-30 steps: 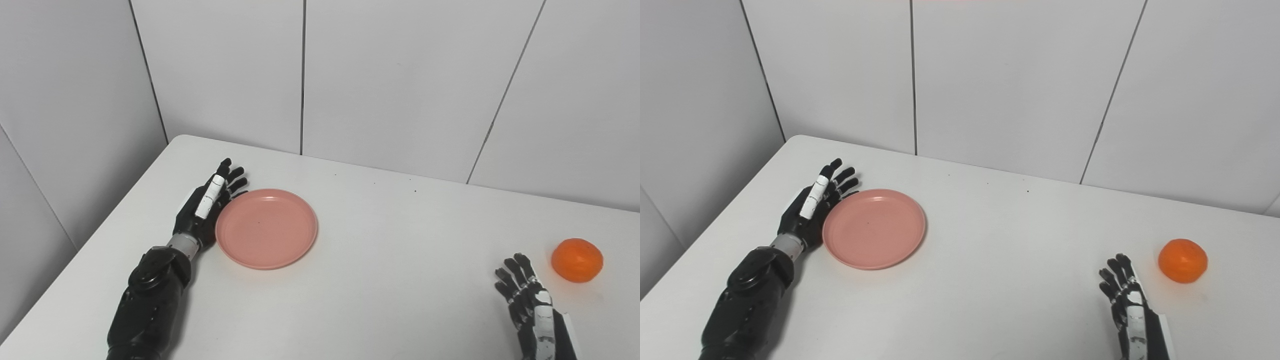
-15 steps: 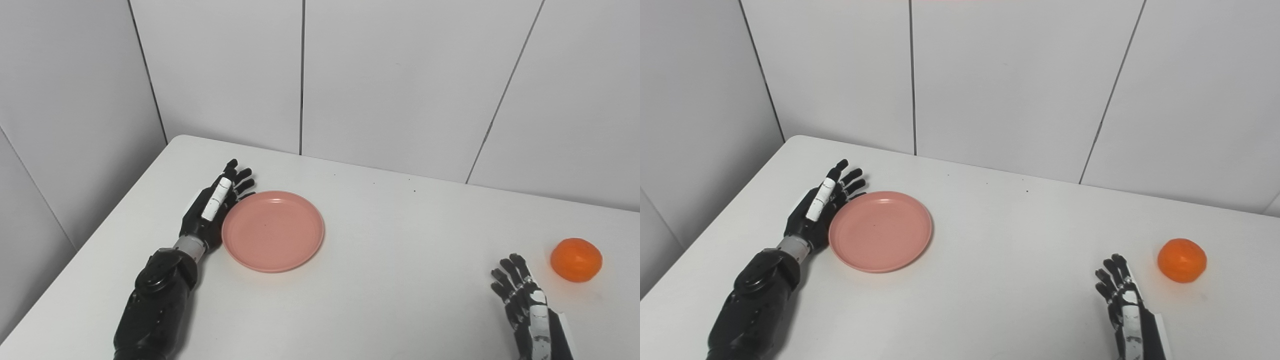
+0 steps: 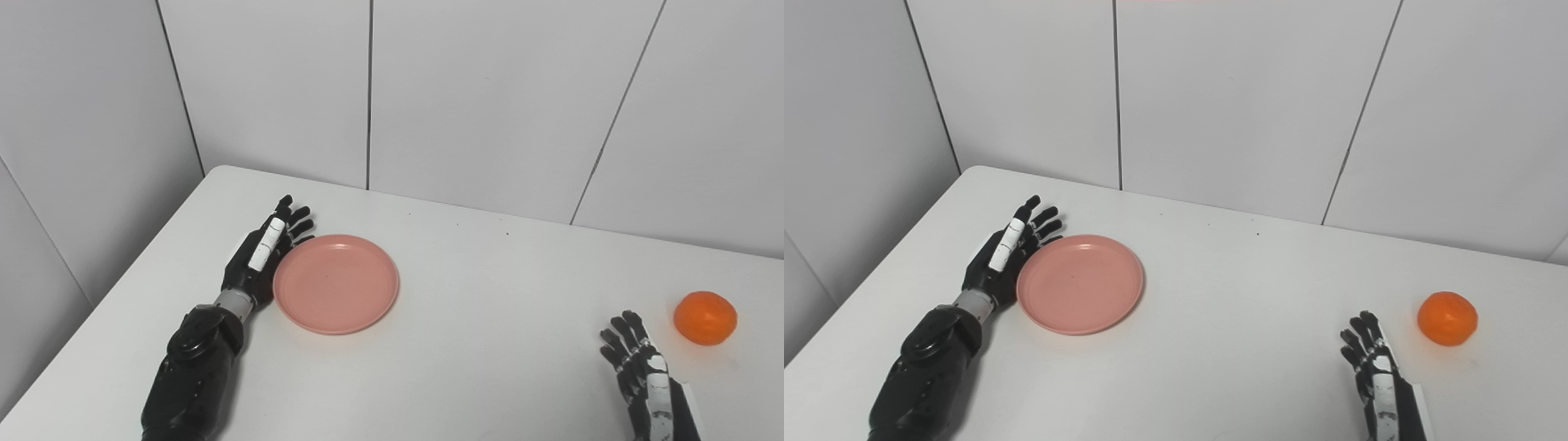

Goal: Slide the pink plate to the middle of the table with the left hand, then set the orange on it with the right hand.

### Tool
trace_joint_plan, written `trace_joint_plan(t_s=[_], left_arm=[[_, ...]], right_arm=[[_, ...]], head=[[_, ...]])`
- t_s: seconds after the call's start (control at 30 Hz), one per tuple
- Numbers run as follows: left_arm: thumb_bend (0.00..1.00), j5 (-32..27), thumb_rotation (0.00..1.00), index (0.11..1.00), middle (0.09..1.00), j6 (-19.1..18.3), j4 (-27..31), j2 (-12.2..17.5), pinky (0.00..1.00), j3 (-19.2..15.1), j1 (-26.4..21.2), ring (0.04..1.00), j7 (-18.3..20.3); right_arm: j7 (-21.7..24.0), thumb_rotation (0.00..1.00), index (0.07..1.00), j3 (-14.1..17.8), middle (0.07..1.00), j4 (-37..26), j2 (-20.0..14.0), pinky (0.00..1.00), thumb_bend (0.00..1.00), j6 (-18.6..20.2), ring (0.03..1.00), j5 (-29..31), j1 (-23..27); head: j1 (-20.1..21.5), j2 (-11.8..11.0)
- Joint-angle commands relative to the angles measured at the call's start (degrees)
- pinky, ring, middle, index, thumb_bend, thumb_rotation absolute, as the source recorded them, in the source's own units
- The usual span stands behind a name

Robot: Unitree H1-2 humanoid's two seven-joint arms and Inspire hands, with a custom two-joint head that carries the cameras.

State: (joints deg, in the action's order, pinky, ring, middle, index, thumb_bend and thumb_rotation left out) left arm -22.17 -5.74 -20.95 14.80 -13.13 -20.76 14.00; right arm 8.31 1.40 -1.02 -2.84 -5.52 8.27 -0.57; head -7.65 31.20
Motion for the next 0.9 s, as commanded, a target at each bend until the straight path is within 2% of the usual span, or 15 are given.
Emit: trace_joint_plan(t_s=[0.0,0.1,0.43,0.6,0.87], left_arm=[[0.87,0.3,0.68,0.999,0.910,-0.6,-0.9,-0.8,0.85,0.7,0.0,0.910,0.1],[0.91,0.3,0.67,0.989,0.904,-0.2,-1.0,-1.0,0.86,0.8,0.1,0.906,0.3],[0.89,1.9,0.70,1.000,0.904,0.6,-1.2,-1.3,0.82,2.0,0.2,0.896,-0.2],[0.93,2.5,0.70,0.988,0.882,-0.8,0.1,-2.3,0.80,2.3,0.2,0.881,-2.2],[0.85,3.0,0.69,0.992,0.893,-1.9,2.3,-2.9,0.82,3.0,0.5,0.888,-3.4]], right_arm=[[0.1,1.00,0.941,-1.1,0.935,4.0,2.0,0.93,0.81,1.3,0.910,1.0,-4.8],[0.1,1.00,0.939,-1.1,0.930,4.1,2.1,0.93,0.81,1.2,0.906,1.1,-4.8],[-0.1,1.00,0.937,-1.3,0.924,4.0,2.2,0.92,0.81,1.2,0.892,0.8,-4.8],[-0.2,1.00,0.938,-1.3,0.926,4.0,2.4,0.92,0.81,1.2,0.893,1.0,-4.8],[-0.3,1.00,0.933,-1.5,0.920,3.9,2.5,0.91,0.81,1.4,0.888,0.8,-4.7]], head=[[0.1,0.1],[0.0,0.1],[0.5,0.3],[0.5,0.3],[0.7,0.3]])
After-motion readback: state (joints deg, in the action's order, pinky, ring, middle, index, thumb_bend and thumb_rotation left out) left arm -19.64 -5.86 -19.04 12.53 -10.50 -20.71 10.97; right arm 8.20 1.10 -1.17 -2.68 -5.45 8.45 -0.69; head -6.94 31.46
